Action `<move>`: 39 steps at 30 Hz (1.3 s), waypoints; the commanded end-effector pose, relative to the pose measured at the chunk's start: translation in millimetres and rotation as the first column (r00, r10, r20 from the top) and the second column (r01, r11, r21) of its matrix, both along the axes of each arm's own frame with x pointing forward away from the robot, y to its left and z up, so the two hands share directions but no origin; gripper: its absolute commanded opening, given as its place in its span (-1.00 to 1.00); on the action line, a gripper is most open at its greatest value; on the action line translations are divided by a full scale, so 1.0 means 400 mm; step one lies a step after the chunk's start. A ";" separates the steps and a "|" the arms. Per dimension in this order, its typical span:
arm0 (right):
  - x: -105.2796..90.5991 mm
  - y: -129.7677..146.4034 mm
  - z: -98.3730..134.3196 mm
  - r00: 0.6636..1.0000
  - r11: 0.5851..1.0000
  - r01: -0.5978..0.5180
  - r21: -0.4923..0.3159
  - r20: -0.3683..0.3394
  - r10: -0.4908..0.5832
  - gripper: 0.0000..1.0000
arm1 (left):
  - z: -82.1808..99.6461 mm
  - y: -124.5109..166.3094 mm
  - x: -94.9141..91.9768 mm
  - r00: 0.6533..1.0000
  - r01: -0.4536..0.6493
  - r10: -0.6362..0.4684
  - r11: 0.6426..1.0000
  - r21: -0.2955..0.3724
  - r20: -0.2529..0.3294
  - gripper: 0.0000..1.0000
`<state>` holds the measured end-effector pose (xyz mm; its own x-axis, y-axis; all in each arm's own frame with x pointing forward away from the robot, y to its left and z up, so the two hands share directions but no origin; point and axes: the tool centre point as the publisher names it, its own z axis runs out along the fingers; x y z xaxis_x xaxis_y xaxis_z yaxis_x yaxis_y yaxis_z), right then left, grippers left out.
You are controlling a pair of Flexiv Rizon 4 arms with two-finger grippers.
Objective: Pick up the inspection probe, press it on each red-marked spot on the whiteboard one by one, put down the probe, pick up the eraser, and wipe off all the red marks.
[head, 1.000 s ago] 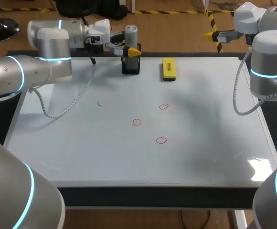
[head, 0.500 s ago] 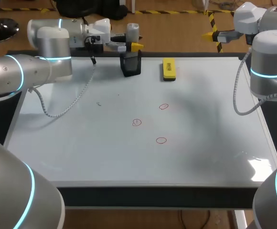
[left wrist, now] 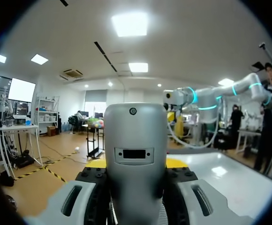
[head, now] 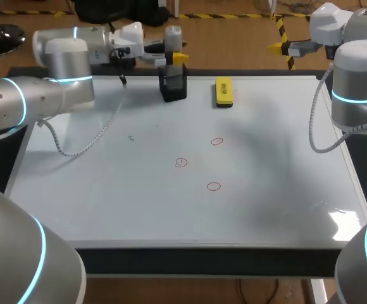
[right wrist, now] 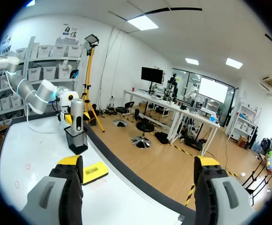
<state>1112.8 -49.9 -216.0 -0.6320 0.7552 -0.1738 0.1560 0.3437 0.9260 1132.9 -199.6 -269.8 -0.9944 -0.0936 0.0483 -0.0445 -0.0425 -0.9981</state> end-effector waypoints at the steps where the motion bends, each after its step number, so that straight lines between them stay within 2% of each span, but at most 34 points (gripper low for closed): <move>1: 0.001 0.000 0.000 1.000 1.000 -0.001 -0.001 -0.001 0.001 1.00 | 0.038 0.007 -0.019 1.000 -0.027 0.027 1.000 0.003 0.011 -1.00; 14: 0.001 0.000 0.000 1.000 1.000 -0.001 -0.001 -0.001 0.001 1.00 | 0.140 0.027 -0.009 0.997 -0.043 0.043 0.999 -0.001 0.066 -1.00; 27: 0.001 0.000 0.000 1.000 1.000 -0.001 -0.001 -0.001 0.001 1.00 | 0.248 0.077 -0.012 0.990 -0.078 0.078 0.997 -0.001 0.116 -1.00; 33: 0.001 0.000 0.000 1.000 1.000 -0.001 -0.001 -0.001 0.001 1.00 | 0.276 0.105 -0.017 0.988 -0.106 0.105 0.994 0.000 0.111 -1.00; 39: 0.001 0.000 0.000 1.000 1.000 -0.001 -0.001 -0.001 0.001 1.00 | 0.285 0.151 -0.033 0.987 -0.138 0.136 0.990 0.023 0.091 -1.00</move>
